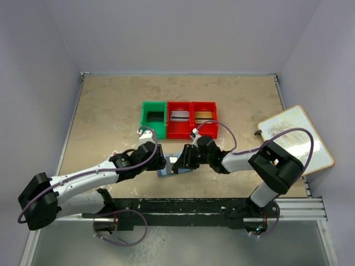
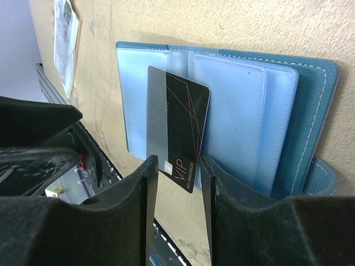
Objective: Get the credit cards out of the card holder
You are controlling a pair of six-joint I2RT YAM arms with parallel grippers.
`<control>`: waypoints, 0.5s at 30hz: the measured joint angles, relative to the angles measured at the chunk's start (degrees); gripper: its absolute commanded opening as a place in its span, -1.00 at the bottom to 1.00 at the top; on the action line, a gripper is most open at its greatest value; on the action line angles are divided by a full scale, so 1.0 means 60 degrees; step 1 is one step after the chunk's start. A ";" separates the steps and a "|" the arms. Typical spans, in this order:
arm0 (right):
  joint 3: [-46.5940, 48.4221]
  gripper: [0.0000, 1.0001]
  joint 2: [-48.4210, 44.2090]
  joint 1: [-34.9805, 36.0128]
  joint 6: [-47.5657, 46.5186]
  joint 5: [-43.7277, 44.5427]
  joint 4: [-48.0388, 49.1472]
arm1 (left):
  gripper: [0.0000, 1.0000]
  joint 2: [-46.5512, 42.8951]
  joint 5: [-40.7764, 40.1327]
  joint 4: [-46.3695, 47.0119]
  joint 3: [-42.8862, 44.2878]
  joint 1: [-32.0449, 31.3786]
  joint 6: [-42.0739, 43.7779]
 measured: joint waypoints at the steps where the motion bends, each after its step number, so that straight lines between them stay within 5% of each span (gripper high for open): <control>1: -0.0007 -0.17 0.0000 0.0000 0.0026 0.0025 0.0015 | -0.03 0.0004 0.0102 0.0087 0.0058 0.0000 0.0000; 15: -0.0204 -0.19 -0.0004 0.0000 0.0106 0.0102 0.0404 | -0.10 0.1228 0.0510 0.0889 0.0911 -0.0007 0.0084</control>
